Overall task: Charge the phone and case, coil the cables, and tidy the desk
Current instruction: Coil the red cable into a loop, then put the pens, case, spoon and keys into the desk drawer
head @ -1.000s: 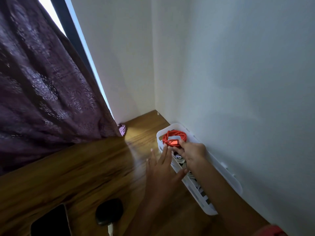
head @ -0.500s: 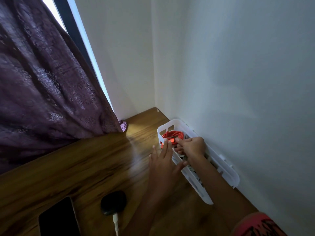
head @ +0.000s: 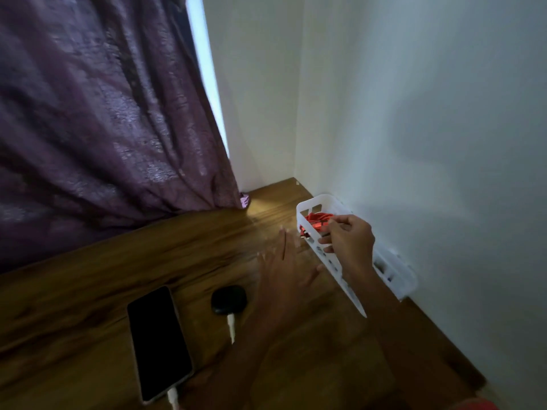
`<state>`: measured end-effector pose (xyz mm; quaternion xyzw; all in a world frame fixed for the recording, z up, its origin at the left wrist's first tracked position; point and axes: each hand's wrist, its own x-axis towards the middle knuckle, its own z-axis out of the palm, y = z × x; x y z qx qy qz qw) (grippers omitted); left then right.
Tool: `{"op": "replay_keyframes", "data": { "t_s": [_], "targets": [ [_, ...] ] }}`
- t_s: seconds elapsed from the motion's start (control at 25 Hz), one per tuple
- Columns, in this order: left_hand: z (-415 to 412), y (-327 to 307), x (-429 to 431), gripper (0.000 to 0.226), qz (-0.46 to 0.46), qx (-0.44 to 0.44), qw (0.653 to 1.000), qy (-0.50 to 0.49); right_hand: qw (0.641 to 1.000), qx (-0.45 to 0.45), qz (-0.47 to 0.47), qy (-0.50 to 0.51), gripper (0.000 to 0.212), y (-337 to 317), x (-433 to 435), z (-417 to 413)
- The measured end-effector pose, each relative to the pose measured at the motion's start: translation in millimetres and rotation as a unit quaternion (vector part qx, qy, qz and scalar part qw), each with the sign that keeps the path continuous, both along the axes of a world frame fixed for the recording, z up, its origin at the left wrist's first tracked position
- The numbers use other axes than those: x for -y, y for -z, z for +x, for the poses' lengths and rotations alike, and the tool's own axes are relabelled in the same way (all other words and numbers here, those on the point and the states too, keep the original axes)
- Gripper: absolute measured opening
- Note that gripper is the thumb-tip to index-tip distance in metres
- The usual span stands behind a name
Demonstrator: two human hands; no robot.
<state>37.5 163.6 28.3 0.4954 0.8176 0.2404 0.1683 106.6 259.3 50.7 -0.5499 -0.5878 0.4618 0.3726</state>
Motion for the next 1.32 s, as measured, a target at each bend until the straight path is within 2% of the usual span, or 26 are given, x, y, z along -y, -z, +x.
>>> {"op": "replay_keyframes", "data": {
  "t_s": [0.08,0.2,0.36,0.52,0.72,0.96,1.04,1.16,1.24,1.32],
  "targets": [
    [-5.9,0.8,33.0,0.079,0.095,-0.004,0.995,-0.032,0.999,-0.015,0.022,-0.021,0.011,-10.0,30.1,-7.6],
    [-22.6,2.2,83.6,0.098,0.046,-0.051,0.995,-0.071,0.996,-0.03,0.05,-0.06,0.008,-26.2,80.9,-21.2],
    [-48.9,-6.2,192.6,0.092,0.078,-0.074,0.986,-0.129,0.985,-0.065,0.062,-0.149,0.006,-34.7,176.6,-48.6],
    [-58.2,-8.5,332.8,0.092,0.095,-0.068,0.978,-0.175,0.977,-0.113,0.043,-0.174,0.012,-26.1,296.4,-76.8],
    [-56.7,-5.6,506.5,0.079,0.064,-0.075,0.969,-0.226,0.965,-0.086,0.037,-0.246,0.009,-17.6,462.4,-90.8],
    [-54.3,3.1,643.8,0.079,0.051,-0.082,0.949,-0.3,0.94,-0.055,0.07,-0.328,0.013,-5.8,612.3,-93.6],
    [-56.5,9.3,678.8,0.079,0.054,-0.058,0.941,-0.328,0.931,-0.049,0.077,-0.355,0.009,-1.9,651.5,-92.7],
    [-51.2,12.0,724.1,0.073,0.136,-0.015,0.923,-0.36,0.923,-0.062,0.057,-0.376,0.005,8.9,697.0,-86.1],
    [-40.8,11.1,754.7,0.062,0.222,0.094,0.883,-0.404,0.925,-0.07,-0.003,-0.373,0.006,22.0,726.4,-80.1],
    [-34.9,13.0,783.0,0.047,0.299,0.272,0.811,-0.423,0.927,-0.069,-0.073,-0.362,0.008,38.4,757.2,-76.4]
  ]
}}
